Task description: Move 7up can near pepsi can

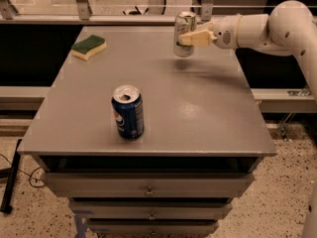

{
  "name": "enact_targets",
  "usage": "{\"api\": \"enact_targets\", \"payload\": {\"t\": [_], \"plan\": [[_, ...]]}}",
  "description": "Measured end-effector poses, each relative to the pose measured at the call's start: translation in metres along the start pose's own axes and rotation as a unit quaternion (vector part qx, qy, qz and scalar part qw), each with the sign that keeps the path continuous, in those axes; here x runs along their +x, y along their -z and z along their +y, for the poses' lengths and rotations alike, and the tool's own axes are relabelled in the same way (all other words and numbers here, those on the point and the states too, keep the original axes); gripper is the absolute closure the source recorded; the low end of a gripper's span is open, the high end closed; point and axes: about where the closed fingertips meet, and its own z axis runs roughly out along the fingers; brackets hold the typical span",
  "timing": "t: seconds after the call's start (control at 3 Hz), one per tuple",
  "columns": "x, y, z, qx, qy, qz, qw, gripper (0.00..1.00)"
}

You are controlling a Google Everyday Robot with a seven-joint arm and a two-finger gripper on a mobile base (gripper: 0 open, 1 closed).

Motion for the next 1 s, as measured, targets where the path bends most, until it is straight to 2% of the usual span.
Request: {"api": "enact_targets", "payload": {"t": [0.33,0.67,1.0], "plan": [[0.0,0.0,0.0,0.0,0.0,0.0,1.0,1.0],[0.009,-0.002,0.01,-0.027,0.001,0.015,0.9995,1.0],[0.012,0.017,0.047,-0.075,-0.003,0.005,0.9972,1.0]]}}
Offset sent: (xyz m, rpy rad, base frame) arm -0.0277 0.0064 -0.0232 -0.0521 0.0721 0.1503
